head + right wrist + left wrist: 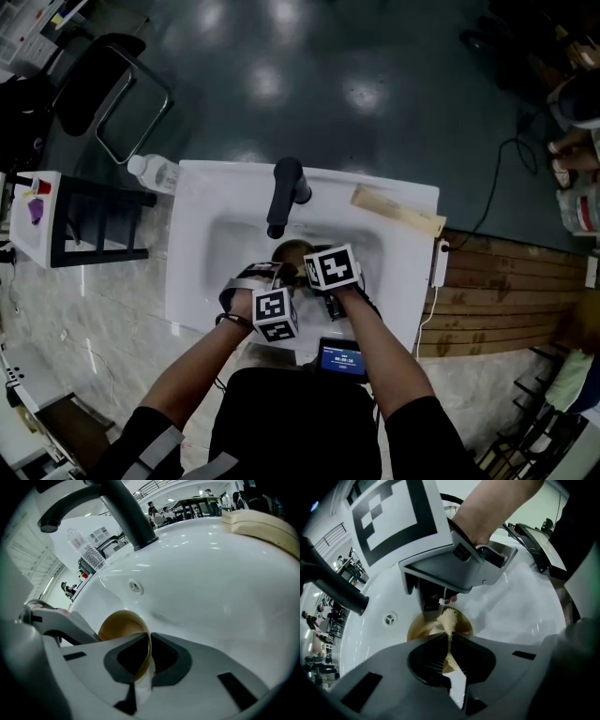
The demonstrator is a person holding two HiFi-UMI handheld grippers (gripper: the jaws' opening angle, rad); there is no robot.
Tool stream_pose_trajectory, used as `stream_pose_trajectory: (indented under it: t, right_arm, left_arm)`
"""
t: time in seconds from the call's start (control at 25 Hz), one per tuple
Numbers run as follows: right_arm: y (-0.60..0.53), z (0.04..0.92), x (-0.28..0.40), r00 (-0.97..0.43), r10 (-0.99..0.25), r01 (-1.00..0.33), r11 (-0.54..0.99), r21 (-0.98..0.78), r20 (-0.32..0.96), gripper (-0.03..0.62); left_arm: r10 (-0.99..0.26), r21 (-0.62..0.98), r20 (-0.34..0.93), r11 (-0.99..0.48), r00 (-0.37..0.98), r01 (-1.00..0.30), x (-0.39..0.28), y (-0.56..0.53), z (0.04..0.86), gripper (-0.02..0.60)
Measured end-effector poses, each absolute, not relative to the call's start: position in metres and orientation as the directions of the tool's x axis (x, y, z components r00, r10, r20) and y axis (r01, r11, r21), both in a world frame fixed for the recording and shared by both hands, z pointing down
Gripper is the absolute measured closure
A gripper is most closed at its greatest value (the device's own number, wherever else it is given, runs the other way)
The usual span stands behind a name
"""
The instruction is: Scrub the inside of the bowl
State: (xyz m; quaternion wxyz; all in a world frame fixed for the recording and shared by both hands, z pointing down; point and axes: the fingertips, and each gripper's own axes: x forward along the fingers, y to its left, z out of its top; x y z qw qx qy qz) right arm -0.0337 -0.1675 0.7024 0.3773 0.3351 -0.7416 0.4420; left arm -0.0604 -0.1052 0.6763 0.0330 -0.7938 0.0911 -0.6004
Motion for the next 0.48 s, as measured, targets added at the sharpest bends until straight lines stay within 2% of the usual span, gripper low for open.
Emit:
stream_pose_trajectory:
  t: [0.48]
  right_arm:
    - [-0.167, 0.705, -0.032, -0.504, -0.171, -0.835, 0.346, -0.428, 0.846, 0.576]
  left_arm:
    - [-0.171, -0.122, 0.94, -0.977, 0.296, -0.176, -0.048, -0.119, 0.686, 0.565]
